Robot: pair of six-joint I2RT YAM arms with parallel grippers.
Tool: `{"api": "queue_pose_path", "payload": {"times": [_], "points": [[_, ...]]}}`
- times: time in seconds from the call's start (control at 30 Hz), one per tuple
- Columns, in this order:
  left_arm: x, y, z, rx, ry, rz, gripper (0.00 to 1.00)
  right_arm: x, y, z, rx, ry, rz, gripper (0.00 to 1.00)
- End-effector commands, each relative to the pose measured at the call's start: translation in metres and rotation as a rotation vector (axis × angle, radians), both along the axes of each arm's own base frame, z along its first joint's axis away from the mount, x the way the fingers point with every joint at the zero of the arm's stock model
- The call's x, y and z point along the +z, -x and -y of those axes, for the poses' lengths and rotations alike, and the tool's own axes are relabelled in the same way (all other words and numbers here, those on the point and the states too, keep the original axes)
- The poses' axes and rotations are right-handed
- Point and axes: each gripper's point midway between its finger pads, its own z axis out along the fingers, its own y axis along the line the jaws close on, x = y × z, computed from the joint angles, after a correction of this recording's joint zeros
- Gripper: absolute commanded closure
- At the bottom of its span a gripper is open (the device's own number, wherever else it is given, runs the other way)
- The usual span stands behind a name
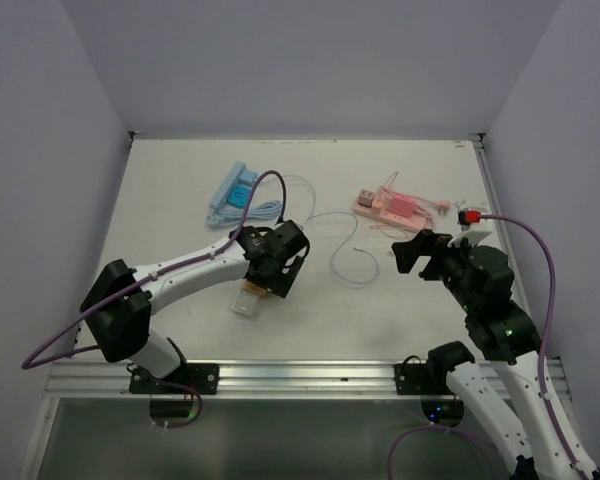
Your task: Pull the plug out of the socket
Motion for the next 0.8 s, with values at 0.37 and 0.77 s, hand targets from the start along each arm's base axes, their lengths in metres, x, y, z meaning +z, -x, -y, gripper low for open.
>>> {"api": "queue_pose_path", "payload": {"times": [0.37,0.77], "points": [[-0.022,-0.003,-0.001,0.048,-0.086,-0.012,0.11,0.0,-0.001,0.004,-0.017,0.026,0.003,0.01],[-0.026,-0.001,-0.008,0.051,-0.117,-0.013,0.21,-0.002,0.0,0.006,-0.024,0.028,0.005,0.01]]}}
